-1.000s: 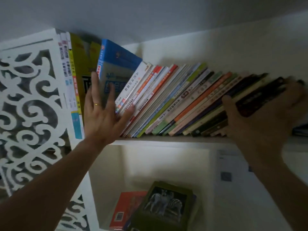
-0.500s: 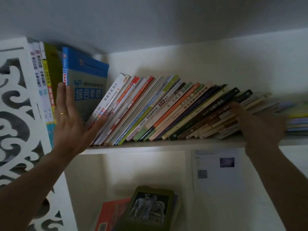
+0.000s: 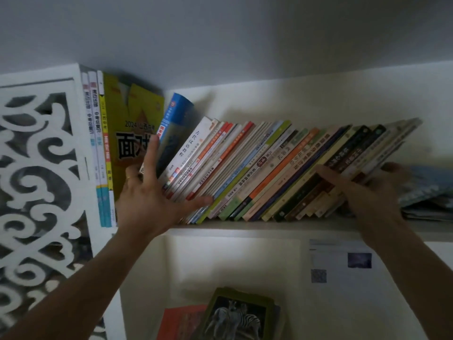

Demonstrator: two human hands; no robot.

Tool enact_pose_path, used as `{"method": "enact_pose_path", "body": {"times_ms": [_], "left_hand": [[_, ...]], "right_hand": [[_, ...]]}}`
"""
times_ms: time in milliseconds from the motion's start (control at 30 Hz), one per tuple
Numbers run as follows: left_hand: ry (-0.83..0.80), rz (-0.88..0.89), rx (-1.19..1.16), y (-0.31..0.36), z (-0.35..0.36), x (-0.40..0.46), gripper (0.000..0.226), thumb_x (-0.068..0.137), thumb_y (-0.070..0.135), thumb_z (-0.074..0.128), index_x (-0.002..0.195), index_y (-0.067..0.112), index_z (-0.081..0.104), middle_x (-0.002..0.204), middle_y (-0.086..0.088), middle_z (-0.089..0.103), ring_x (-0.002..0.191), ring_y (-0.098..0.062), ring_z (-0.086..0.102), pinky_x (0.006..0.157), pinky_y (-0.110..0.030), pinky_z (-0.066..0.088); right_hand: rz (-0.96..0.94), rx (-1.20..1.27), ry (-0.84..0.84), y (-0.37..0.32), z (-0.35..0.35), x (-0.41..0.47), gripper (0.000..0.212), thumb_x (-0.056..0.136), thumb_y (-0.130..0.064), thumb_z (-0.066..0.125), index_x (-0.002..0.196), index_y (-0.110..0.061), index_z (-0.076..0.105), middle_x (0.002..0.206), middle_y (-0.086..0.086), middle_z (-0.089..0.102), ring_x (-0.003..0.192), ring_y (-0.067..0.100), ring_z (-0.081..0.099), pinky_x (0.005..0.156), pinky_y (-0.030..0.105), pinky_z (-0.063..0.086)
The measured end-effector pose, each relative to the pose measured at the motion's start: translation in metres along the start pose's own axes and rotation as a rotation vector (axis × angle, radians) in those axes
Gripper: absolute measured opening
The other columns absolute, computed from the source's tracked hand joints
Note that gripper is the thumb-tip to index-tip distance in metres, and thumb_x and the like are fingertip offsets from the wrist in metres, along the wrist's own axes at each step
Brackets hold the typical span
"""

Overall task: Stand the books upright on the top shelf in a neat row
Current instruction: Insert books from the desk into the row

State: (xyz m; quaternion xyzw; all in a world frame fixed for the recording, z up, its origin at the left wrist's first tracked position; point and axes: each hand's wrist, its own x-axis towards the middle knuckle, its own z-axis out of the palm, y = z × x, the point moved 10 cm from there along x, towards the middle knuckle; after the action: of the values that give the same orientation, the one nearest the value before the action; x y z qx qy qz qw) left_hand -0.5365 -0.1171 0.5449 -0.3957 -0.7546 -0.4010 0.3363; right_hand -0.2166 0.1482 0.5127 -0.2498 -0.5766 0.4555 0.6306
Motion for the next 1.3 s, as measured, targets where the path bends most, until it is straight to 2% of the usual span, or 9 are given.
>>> {"method": "enact_pose_path", "body": {"times_ms": [67, 233, 467, 567, 767, 933, 1133, 1200, 1300], "left_hand": [[0.031, -0.014, -0.004, -0.004, -0.003, -0.002, 0.143, 0.052, 0.091, 0.071, 0.162, 0.042, -0.008, 0.154, -0.016, 0.046, 0.131, -0.042, 0.056, 0.1, -0.057, 0.051], [0.162, -0.011, -0.03, -0.008, -0.009, 0.0, 0.114, 0.062, 0.096, 0.062, 0.151, 0.035, 0.027, 0.129, -0.002, 0.067, 0.109, -0.032, 0.07, 0.087, -0.049, 0.059], [0.343, -0.302, -0.196, -0.03, -0.027, 0.007, 0.104, 0.068, 0.09, 0.065, 0.143, 0.025, 0.032, 0.124, -0.006, 0.068, 0.11, -0.04, 0.068, 0.096, -0.055, 0.053], [0.414, -0.426, -0.216, -0.035, -0.033, 0.002, 0.1, 0.073, 0.087, 0.062, 0.143, 0.022, 0.032, 0.125, -0.01, 0.067, 0.11, -0.043, 0.066, 0.097, -0.055, 0.051], [0.387, -0.427, -0.145, -0.039, -0.037, 0.006, 0.061, 0.104, 0.066, 0.031, 0.145, 0.022, 0.04, 0.114, -0.011, 0.063, 0.092, -0.035, 0.061, 0.081, -0.042, 0.044], [0.304, -0.544, -0.157, -0.047, -0.025, -0.003, 0.048, 0.11, 0.049, 0.023, 0.11, 0.01, 0.052, 0.091, -0.006, 0.052, 0.082, -0.027, 0.05, 0.076, -0.038, 0.036], [0.058, -0.403, 0.44, -0.036, -0.056, 0.0, 0.045, 0.111, 0.04, 0.028, 0.091, 0.013, 0.058, 0.068, 0.0, 0.05, 0.06, -0.019, 0.054, 0.054, -0.029, 0.041], [0.236, -0.206, 0.505, 0.007, -0.098, 0.02, 0.047, 0.11, 0.044, 0.034, 0.078, 0.015, 0.054, 0.068, -0.003, 0.056, 0.06, -0.019, 0.057, 0.058, -0.031, 0.046], [0.443, 0.216, 0.215, 0.063, -0.114, 0.059, 0.042, 0.108, 0.046, 0.041, 0.118, 0.01, 0.06, 0.111, -0.012, 0.066, 0.101, -0.025, 0.062, 0.087, -0.041, 0.052]], "right_hand": [[-0.037, -0.006, 0.023, -0.002, 0.002, -0.002, 0.115, 0.046, -0.052, 0.095, 0.141, -0.016, 0.04, 0.119, -0.005, 0.071, 0.102, 0.009, 0.071, 0.096, 0.046, 0.058], [-0.219, -0.139, -0.031, -0.025, 0.035, -0.012, 0.113, 0.059, -0.036, 0.092, 0.15, -0.021, 0.025, 0.112, -0.023, 0.056, 0.107, 0.009, 0.061, 0.1, 0.036, 0.049], [-0.444, -0.366, -0.252, -0.056, 0.12, -0.017, 0.111, 0.062, -0.045, 0.093, 0.149, -0.036, 0.025, 0.107, -0.036, 0.048, 0.106, 0.004, 0.057, 0.1, 0.031, 0.046], [-0.544, -0.462, -0.416, -0.069, 0.159, -0.018, 0.1, 0.062, -0.054, 0.091, 0.137, -0.046, 0.026, 0.12, -0.025, 0.061, 0.109, 0.011, 0.064, 0.103, 0.046, 0.052], [-0.432, -0.455, -0.505, -0.036, 0.153, -0.021, 0.112, 0.055, -0.068, 0.086, 0.141, -0.044, 0.019, 0.139, -0.013, 0.047, 0.126, 0.015, 0.054, 0.107, 0.052, 0.048], [-0.297, -0.421, -0.592, -0.009, 0.151, -0.034, 0.127, 0.054, -0.057, 0.091, 0.145, -0.04, 0.004, 0.131, -0.017, 0.048, 0.118, 0.013, 0.06, 0.105, 0.03, 0.043], [-0.285, -0.439, -0.584, -0.027, 0.148, -0.026, 0.134, 0.048, -0.059, 0.087, 0.153, -0.04, 0.006, 0.151, -0.003, 0.048, 0.129, 0.025, 0.056, 0.11, 0.043, 0.041], [-0.337, -0.396, -0.491, -0.048, 0.145, -0.014, 0.129, 0.053, -0.054, 0.088, 0.155, -0.032, 0.012, 0.155, 0.002, 0.042, 0.13, 0.024, 0.051, 0.109, 0.043, 0.039], [-0.399, -0.308, -0.391, -0.074, 0.151, -0.002, 0.118, 0.059, -0.062, 0.087, 0.153, -0.043, 0.017, 0.156, 0.0, 0.041, 0.135, 0.026, 0.049, 0.113, 0.054, 0.039]]}}
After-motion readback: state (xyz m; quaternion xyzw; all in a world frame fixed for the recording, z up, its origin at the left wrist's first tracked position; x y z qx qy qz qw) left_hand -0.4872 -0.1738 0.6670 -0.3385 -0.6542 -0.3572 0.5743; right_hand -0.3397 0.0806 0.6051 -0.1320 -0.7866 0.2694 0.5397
